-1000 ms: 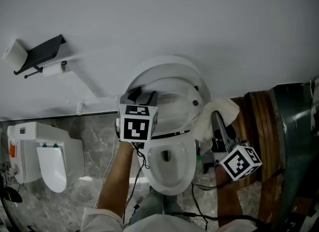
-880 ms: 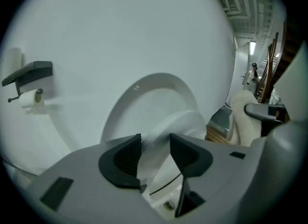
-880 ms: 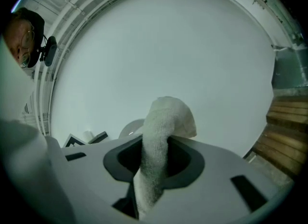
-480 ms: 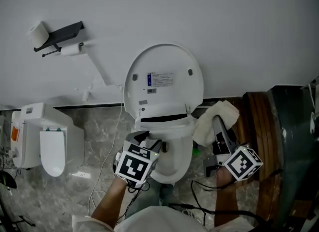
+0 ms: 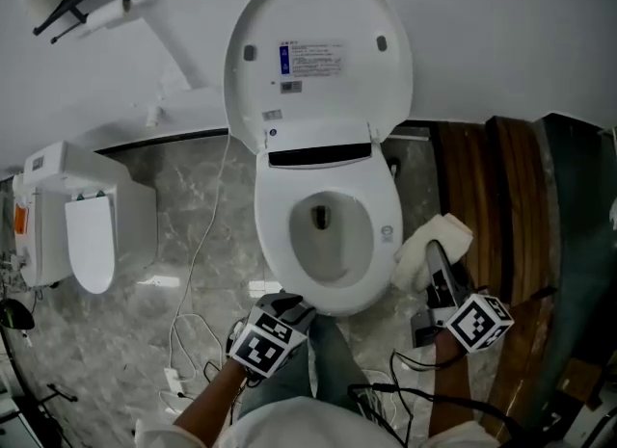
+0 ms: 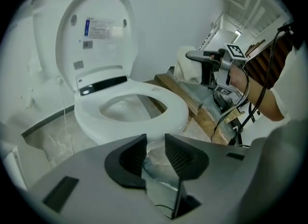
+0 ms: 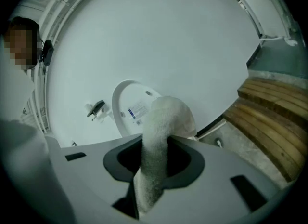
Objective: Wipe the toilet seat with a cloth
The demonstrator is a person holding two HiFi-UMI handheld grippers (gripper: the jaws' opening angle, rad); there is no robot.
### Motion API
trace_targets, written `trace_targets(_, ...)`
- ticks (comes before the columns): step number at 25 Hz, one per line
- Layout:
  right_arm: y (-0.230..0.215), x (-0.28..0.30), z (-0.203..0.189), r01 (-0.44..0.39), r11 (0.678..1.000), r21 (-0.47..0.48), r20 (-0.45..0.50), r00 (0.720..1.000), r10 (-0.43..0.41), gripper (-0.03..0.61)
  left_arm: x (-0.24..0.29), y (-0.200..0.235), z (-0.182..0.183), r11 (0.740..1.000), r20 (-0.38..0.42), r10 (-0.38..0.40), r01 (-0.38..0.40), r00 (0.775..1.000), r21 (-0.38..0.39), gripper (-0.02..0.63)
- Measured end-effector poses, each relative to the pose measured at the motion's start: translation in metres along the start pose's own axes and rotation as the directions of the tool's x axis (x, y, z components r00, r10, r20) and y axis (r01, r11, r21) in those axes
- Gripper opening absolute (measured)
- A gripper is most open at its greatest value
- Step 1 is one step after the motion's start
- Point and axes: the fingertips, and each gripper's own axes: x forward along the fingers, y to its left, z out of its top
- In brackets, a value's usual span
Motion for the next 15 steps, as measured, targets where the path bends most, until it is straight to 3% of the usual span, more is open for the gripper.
trace_targets(4,-0.041,0.010,-0.051,0.019,1.000,0.003,-0.078,0.997,-0.019,0.097,0.069,0.010,-0.072,0.998,-0.086,0.028,-0.032,0.996,-0.050,0.101)
trace_targets(6,-0.056,0.019,-0.068,0.017,1.000,-0.019,-0.093,0.995,-0.019,0.097,0.108,0.022,-0.101,0.996,-0.111,0.070,-0.075,0.991,-0.038,0.089)
trace_targets(10,-0.073,0.039,-0.099,-0.013,0.998,-0.067,-0.128,0.992,0.004,0.097,0.162,0.045,-0.140,0.990,-0.078,0.133,-0.137,0.988,-0.039,0.071)
trace_targets(15,-0.102,0.067,-0.137,-0.035,0.988,-0.151,-0.214,0.977,0.002,0.097,0.191,0.061,-0.158,0.988,-0.057,0.113,-0.119,0.992,-0.098,0.054)
